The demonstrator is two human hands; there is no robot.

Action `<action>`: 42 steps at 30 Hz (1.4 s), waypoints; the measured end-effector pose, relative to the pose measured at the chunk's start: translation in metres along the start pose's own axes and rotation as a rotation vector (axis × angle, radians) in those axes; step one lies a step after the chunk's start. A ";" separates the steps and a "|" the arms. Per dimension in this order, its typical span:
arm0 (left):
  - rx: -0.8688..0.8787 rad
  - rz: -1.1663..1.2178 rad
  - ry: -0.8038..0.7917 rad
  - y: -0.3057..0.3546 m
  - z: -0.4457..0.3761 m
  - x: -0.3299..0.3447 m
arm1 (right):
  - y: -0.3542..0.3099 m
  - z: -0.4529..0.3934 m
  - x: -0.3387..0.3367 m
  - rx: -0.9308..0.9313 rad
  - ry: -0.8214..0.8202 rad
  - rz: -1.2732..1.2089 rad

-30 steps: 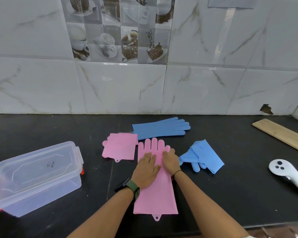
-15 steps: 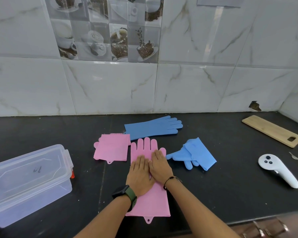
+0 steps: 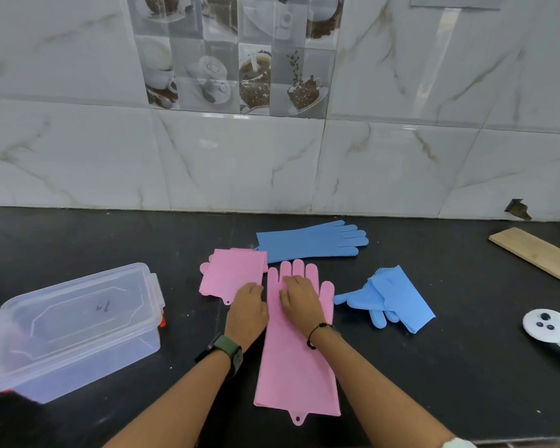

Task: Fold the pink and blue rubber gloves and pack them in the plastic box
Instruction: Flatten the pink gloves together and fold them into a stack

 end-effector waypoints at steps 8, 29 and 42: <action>-0.351 0.128 0.060 -0.066 -0.020 -0.044 | -0.035 -0.048 0.035 0.218 -0.025 -0.215; -0.261 0.200 -0.159 -0.029 -0.088 -0.071 | -0.068 -0.053 0.028 0.113 -0.042 -0.912; -0.122 -0.341 -0.269 -0.036 -0.077 -0.076 | -0.089 -0.019 0.058 0.132 -0.107 -0.875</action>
Point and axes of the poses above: each hand's wrist, its own z-axis away from the middle knuckle, its own x-axis out of the palm, y = z × x, the point moved 6 cm from there along -z, towards the middle knuckle, and after that the axes turned 7 degrees about -z, right-handed, at the moved point
